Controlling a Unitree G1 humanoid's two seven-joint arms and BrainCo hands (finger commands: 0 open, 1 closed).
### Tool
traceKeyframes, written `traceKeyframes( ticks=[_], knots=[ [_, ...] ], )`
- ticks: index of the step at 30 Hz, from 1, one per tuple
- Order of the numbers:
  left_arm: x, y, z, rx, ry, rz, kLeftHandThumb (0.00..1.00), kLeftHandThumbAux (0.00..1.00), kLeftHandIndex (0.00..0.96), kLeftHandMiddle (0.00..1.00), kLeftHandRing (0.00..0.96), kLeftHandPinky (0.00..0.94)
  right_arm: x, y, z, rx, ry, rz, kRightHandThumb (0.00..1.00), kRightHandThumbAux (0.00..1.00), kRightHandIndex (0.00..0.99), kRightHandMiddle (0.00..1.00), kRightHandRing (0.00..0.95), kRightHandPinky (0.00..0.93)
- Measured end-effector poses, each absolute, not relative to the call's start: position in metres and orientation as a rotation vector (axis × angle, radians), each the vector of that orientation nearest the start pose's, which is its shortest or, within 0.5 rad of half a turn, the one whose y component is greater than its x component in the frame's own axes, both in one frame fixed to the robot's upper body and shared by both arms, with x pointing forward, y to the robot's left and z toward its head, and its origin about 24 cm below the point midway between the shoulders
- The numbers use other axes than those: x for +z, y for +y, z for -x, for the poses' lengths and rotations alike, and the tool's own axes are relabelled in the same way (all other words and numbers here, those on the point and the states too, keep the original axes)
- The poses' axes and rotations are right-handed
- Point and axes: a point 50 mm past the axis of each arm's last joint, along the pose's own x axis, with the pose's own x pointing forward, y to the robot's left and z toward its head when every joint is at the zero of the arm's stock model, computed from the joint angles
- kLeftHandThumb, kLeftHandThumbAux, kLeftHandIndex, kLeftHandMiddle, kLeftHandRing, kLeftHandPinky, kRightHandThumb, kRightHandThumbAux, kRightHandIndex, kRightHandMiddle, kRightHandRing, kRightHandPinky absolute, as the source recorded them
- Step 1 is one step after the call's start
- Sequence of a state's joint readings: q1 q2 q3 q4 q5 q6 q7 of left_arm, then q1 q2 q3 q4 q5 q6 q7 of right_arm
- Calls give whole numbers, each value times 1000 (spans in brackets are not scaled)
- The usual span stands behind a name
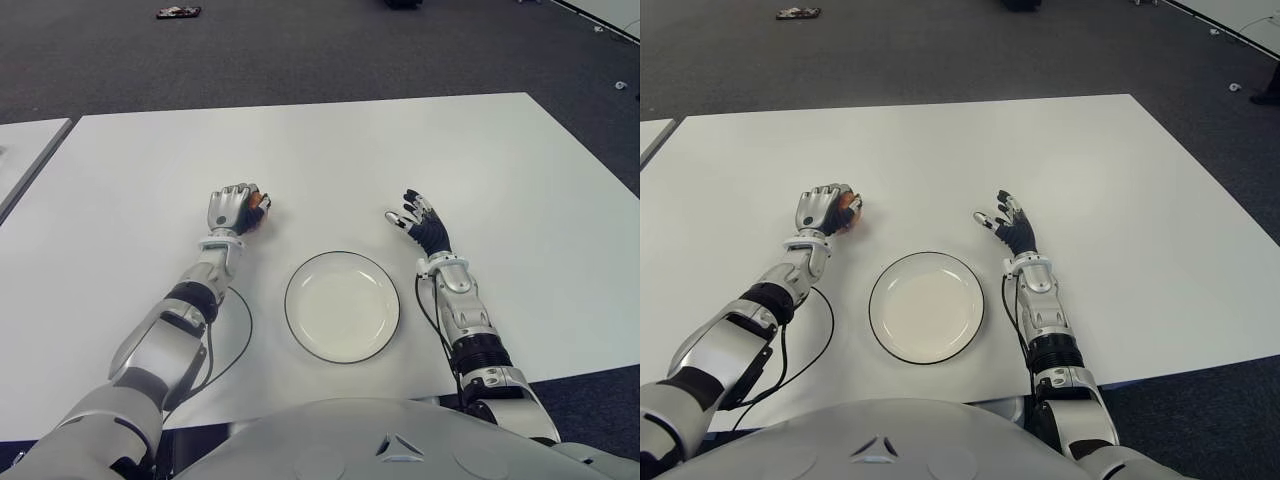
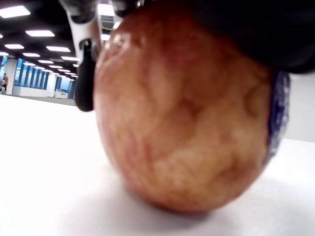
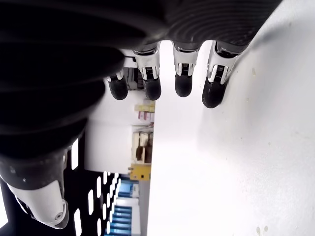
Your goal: Put the apples into the plate.
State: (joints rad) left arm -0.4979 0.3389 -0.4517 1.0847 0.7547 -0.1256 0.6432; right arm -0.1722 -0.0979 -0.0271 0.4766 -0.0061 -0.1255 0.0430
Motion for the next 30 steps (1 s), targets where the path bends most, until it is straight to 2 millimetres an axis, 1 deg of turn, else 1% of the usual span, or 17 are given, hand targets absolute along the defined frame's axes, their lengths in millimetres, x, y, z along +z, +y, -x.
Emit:
traceKeyframes(
  ticks=[6,12,15,19,24,27,30],
  knots=[
    [-24,199,-304,27,2,-1358,850,663,419,550,804,811,-10,-168,-276,40,185,97,141,681,0,0,0,49],
    [-14,202,-307,67,-23,-1295,850,665,412,546,814,822,-12,-168,-277,40,192,97,142,702,0,0,1,50],
    [-6,202,-309,94,-64,-1256,851,666,409,546,821,829,-12,-169,-277,38,192,97,142,708,0,0,2,52],
    [17,201,-315,150,-160,-1207,851,666,408,545,827,832,-12,-169,-279,33,190,98,141,709,0,0,2,53],
    [56,199,-323,218,-304,-1151,853,666,406,546,840,841,-12,-168,-280,31,190,98,135,698,0,0,1,55],
    [78,194,-322,240,-376,-1118,853,667,405,547,846,847,-12,-167,-280,34,188,99,132,693,0,0,1,52],
    [91,189,-320,239,-414,-1096,854,667,405,548,850,851,-13,-167,-280,35,192,101,132,690,0,0,0,48]
  ],
)
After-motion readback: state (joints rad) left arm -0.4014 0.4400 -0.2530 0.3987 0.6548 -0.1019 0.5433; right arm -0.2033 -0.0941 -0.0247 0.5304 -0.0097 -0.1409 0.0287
